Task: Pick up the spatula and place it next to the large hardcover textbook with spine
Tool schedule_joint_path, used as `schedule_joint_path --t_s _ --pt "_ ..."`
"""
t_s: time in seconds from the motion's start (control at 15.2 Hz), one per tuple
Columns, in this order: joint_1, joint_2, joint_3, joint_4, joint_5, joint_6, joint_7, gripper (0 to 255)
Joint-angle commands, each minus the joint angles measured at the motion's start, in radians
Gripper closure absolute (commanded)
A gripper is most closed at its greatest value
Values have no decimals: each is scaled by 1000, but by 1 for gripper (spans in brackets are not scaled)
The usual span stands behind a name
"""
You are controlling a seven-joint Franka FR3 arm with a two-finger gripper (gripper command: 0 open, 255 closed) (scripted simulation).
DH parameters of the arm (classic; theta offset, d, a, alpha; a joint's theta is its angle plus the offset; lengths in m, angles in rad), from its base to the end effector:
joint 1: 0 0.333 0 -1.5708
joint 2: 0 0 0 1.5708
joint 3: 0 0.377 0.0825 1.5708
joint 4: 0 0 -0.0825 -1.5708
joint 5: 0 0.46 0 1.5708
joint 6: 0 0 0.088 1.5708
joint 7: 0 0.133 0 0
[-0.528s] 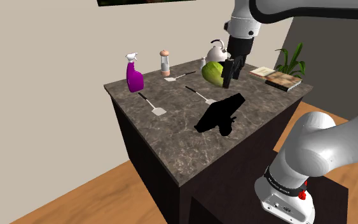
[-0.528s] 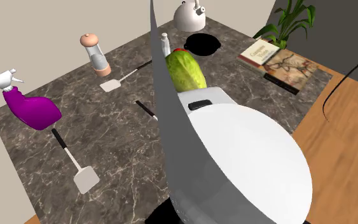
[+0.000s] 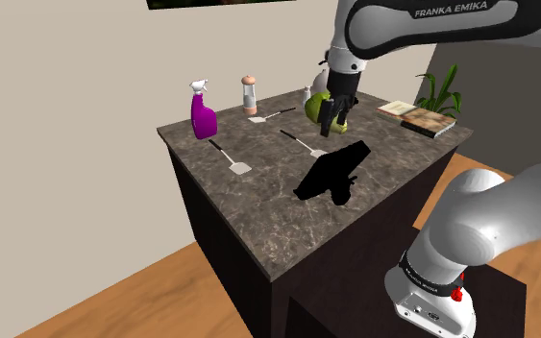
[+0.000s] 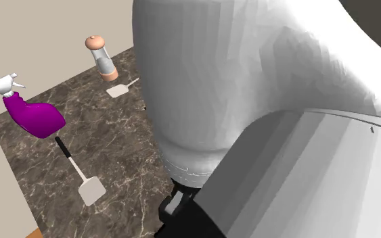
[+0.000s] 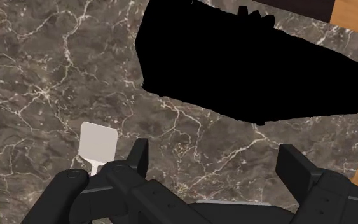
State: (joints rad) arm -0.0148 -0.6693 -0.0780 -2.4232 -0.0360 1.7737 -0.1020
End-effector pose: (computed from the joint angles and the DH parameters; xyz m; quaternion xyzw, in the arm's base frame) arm 0.3869 -0.0438 0.5450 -0.9998 -0.0162 -0.0098 0.0057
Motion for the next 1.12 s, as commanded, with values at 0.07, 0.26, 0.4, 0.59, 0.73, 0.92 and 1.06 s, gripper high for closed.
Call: schedule_joint_path --t_s 0.07,0.26,0.4,0.59,0.73,0.92,1.06 --pt "-16 97 -27 23 -11 82 -8 0" --pt "-29 196 -53 47 -16 164 -15 0" --pt "-36 265 -70 69 -16 214 -20 0" --pt "-47 370 -95 112 -9 283 -30 0" --pt "-53 441 -111 146 -1 324 -39 0" --pt "-64 550 -134 205 19 377 -55 0" --pt "-72 623 -147 251 37 407 -67 0"
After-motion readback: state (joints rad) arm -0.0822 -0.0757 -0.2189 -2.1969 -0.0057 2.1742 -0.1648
